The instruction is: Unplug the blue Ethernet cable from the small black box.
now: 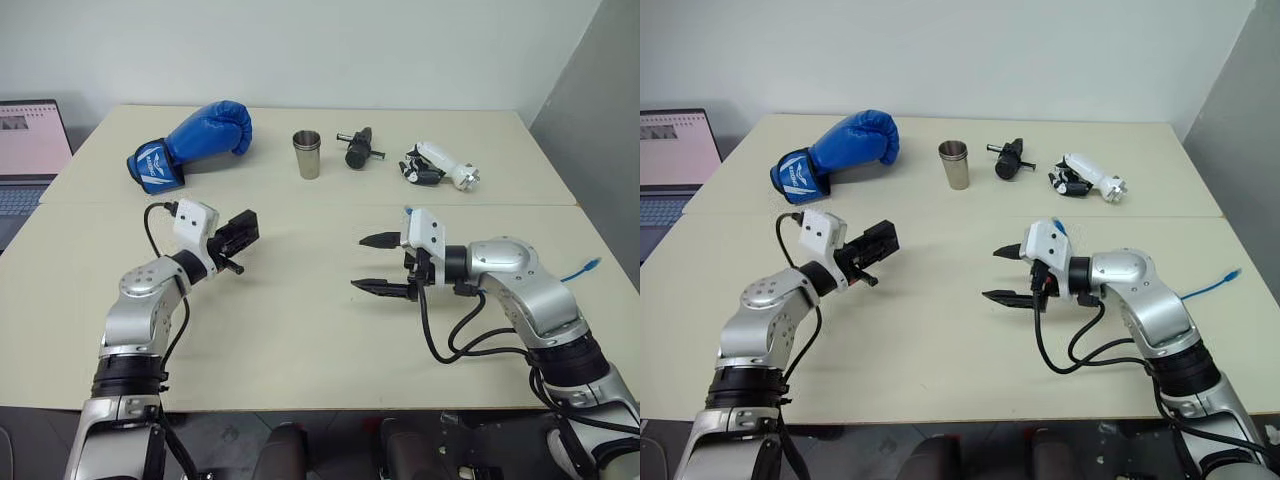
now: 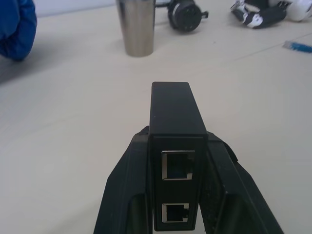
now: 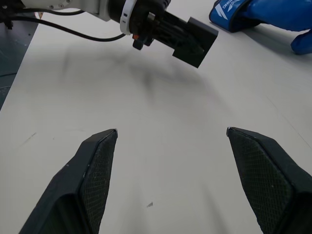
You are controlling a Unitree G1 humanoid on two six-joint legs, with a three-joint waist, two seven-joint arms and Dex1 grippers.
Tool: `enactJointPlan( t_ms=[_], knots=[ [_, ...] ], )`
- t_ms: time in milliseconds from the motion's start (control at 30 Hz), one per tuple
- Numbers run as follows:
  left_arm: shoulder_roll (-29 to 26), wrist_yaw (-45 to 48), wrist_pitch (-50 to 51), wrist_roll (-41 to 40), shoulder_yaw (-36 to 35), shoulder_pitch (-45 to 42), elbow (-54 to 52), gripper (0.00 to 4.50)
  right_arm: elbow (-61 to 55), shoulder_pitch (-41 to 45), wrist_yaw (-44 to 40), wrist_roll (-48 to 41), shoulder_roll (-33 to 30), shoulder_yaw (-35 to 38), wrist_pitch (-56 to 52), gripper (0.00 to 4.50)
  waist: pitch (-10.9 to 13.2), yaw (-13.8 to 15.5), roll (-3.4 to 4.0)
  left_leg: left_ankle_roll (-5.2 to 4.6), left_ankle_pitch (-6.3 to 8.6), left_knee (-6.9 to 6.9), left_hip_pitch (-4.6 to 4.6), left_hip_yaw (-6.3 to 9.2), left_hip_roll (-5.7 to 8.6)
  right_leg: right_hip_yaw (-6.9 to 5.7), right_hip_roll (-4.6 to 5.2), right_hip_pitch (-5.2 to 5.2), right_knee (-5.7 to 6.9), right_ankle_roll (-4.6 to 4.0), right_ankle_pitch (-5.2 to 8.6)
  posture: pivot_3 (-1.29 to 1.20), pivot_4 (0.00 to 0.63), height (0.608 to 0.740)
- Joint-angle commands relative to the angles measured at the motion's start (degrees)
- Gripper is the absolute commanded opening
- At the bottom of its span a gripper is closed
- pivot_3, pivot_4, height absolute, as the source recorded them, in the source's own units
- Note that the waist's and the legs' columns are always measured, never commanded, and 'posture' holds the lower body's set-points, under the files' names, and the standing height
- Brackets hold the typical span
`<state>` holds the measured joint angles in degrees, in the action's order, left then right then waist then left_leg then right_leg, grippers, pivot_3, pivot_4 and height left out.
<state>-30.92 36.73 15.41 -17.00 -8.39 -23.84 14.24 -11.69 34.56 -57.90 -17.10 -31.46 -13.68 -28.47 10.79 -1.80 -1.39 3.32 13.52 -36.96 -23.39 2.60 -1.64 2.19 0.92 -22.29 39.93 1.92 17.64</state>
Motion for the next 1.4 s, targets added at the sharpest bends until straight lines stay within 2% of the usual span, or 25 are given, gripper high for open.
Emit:
enactJointPlan(
  t_ms=[33,200,367,433,867,1067,1267,1400],
  knots=[
    [0.6,-1.4,-3.2,1.2,-1.1,0.8,0.7,0.8,-1.5,3.1,0.9,-1.8,0.6,1.6,-3.4,3.79,0.0,0.0,0.0,0.0,0.0,0.0,0.0,0.01,0.0,0.0,0.0,0.0,0.0,0.0,0.0,0.0,0.15,0.74],
    [0.9,-2.9,-6.8,3.1,-1.3,2.1,3.8,0.8,0.6,5.0,2.8,-1.2,1.3,2.2,-4.7,3.79,0.0,0.0,0.0,0.0,0.0,0.01,-0.01,0.05,0.0,-0.03,0.01,0.0,-0.01,-0.01,0.0,0.0,0.15,0.74],
    [1.4,-4.3,-5.8,2.1,-2.4,2.6,5.2,0.8,-0.8,4.8,2.7,-2.2,0.8,2.3,-6.0,3.79,0.0,-0.1,0.0,0.0,0.0,0.01,0.0,0.05,0.0,-0.03,0.01,0.0,0.0,-0.01,0.0,0.0,0.15,0.74],
    [1.8,-4.1,-4.4,1.1,-2.7,2.9,4.9,1.5,-1.2,4.7,2.6,-2.4,0.6,2.2,-6.2,3.79,0.0,-0.1,0.0,0.0,0.0,0.01,0.0,0.05,0.0,-0.03,0.01,0.0,0.01,-0.01,0.0,0.0,0.15,0.74],
    [2.1,-4.5,-1.4,0.1,-3.5,3.7,3.1,4.37,-2.1,4.5,2.7,-2.8,0.4,1.9,-6.8,3.79,0.0,0.0,0.0,0.0,0.0,0.01,0.0,0.07,0.0,-0.05,0.01,0.01,0.01,-0.01,0.0,0.0,0.15,0.74],
    [1.3,-4.4,-0.9,0.3,-3.6,4.6,1.1,4.45,-2.5,4.5,2.6,-3.0,0.4,1.7,-7.2,3.79,0.0,-0.1,0.0,0.0,0.0,0.01,0.0,0.07,0.0,-0.05,0.01,0.01,0.01,-0.01,0.0,0.0,0.15,0.74],
    [-1.7,-4.5,4.0,-0.1,-4.3,8.7,-8.5,4.45,-4.8,3.3,2.1,-3.8,-0.8,2.1,-8.5,3.79,0.0,-0.1,0.0,0.0,0.0,0.02,0.0,0.08,-0.02,-0.03,0.01,0.0,0.0,-0.01,0.0,0.0,0.15,0.74],
    [-9.6,2.2,6.4,0.3,-3.5,13.1,-17.3,4.45,-8.3,0.7,0.7,-6.0,-3.6,4.1,-9.9,3.79,0.0,-0.1,-0.05,0.0,0.0,0.02,-0.02,0.12,-0.02,-0.03,0.02,0.01,0.01,-0.02,0.01,0.0,0.15,0.74]
  ],
)
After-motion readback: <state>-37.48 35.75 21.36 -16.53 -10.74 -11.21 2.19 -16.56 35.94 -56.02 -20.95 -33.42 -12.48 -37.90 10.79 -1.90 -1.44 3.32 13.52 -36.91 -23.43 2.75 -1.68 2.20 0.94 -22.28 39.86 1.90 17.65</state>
